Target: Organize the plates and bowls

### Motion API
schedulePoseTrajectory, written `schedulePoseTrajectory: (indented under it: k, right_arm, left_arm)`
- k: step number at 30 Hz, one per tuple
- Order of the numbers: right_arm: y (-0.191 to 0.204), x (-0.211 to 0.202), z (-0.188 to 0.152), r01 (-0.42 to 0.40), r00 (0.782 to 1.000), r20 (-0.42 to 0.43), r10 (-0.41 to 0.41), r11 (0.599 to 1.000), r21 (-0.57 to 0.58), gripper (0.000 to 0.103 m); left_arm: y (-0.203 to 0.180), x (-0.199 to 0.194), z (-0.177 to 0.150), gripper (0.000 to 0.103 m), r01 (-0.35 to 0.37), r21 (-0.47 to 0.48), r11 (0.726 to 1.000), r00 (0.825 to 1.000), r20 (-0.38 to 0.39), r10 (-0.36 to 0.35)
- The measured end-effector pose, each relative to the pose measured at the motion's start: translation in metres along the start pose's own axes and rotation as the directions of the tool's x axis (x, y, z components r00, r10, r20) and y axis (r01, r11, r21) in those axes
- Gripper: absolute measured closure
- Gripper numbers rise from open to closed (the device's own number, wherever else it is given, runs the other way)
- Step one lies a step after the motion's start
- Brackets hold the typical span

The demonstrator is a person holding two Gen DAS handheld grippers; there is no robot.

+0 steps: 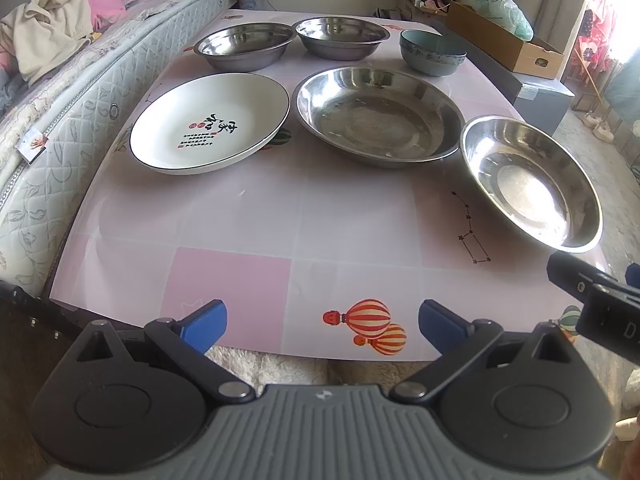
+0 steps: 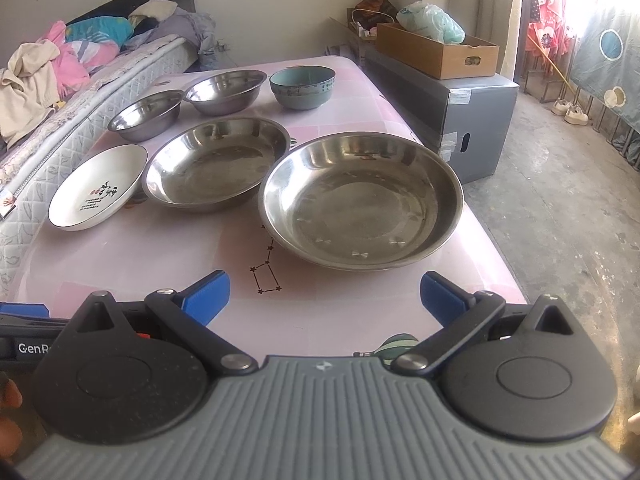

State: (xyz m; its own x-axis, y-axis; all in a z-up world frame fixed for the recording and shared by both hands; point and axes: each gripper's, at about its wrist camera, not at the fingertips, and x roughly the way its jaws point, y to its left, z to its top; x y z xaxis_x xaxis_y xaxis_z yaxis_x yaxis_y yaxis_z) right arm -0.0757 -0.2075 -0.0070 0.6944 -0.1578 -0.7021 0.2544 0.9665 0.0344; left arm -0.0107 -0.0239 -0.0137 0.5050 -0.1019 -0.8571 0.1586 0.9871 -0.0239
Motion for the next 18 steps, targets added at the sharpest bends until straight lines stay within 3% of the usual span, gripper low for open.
schedulePoseTrajectory:
  k: [18]
  right_arm:
    - [0.0019,0.002,-0.0012,-0.003,1.0,-0.001,0.003,1.0,-0.004,0.001]
  left_arm:
    - [0.0009,0.0046,-0.0014,0.001,-0.003,-0.006,1.0,1.0,-0.01,0.003]
